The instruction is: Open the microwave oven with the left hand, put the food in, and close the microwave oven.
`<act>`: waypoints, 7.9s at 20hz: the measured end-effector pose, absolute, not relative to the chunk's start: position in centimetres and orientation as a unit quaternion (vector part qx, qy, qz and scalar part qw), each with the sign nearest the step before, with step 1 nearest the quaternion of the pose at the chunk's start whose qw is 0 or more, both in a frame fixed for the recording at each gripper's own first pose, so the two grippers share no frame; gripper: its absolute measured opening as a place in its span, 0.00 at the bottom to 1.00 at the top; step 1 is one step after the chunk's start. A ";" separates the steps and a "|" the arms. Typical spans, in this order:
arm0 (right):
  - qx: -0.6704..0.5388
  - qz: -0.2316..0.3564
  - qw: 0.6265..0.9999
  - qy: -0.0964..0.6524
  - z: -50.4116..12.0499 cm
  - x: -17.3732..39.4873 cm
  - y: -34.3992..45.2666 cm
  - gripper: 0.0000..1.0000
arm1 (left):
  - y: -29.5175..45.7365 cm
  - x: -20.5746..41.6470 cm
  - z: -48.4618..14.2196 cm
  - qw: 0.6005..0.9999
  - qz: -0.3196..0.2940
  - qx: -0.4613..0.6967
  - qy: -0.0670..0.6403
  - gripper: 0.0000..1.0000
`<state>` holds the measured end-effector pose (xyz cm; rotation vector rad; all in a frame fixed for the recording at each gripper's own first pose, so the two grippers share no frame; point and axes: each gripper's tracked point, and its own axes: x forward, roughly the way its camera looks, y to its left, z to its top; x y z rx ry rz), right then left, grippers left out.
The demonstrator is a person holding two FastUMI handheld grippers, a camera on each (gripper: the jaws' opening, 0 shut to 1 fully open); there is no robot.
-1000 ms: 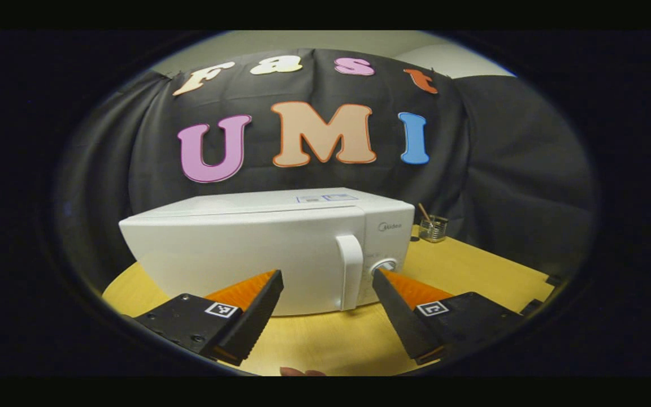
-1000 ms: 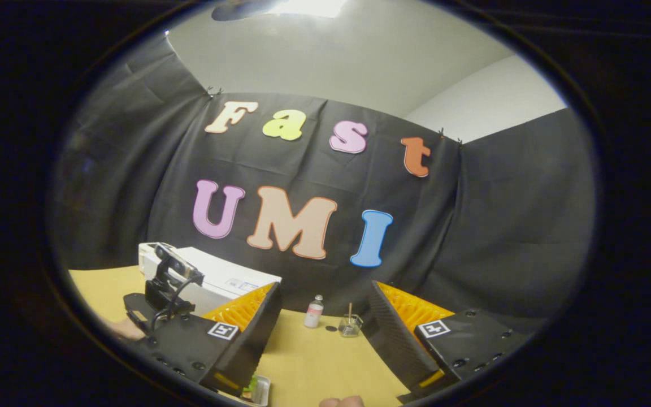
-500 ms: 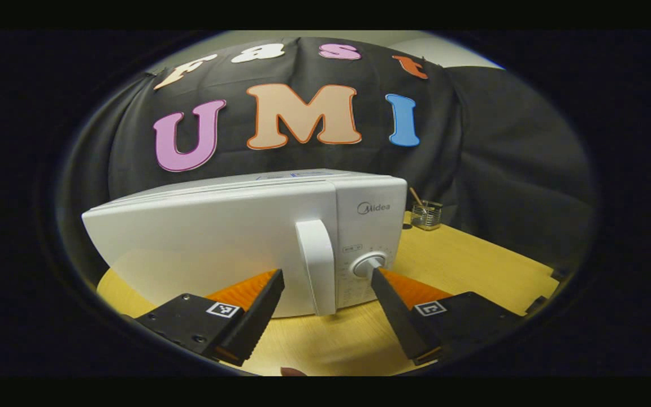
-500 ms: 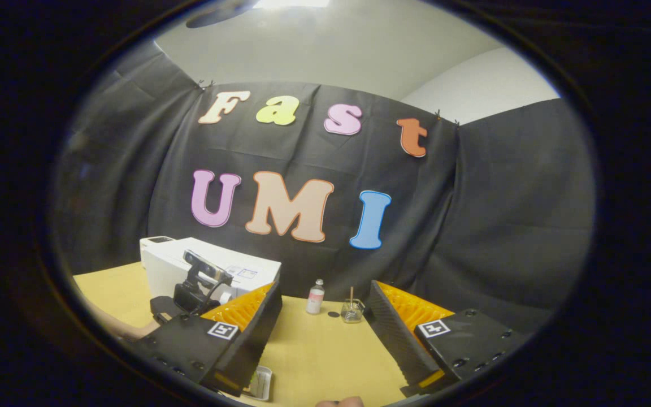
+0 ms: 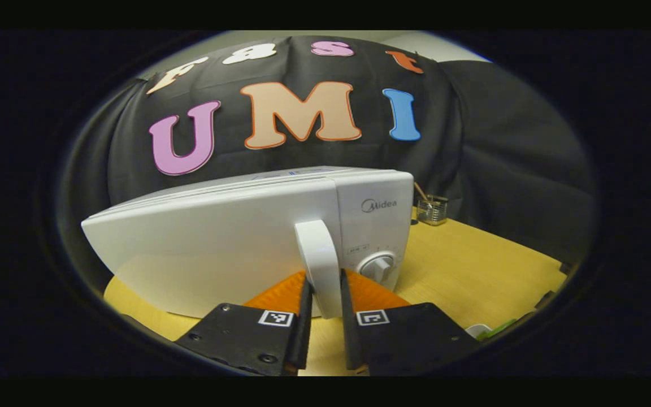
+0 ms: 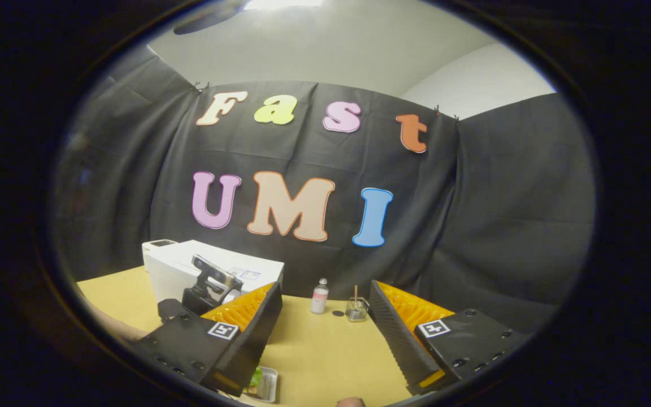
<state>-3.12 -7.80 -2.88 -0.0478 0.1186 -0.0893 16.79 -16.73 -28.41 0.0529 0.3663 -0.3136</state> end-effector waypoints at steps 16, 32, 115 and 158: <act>-0.005 -0.039 0.998 0.058 -3.9 -2.6 -6.2 0.95 | -14.0 7.4 -27.3 0.958 -0.191 -0.045 0.207 0.06; 0.039 0.045 0.988 0.143 -15.1 -6.0 2.0 0.96 | -3.2 -4.7 -26.4 0.949 -0.187 -0.054 0.250 0.10; 0.503 0.025 0.770 0.392 -29.5 12.7 29.3 0.30 | 7.5 -16.0 -17.1 0.967 -0.001 -0.048 0.250 0.93; 0.554 -0.155 0.696 0.430 -40.2 16.0 31.1 0.83 | 11.4 -19.2 -16.9 0.960 0.091 -0.072 0.254 0.93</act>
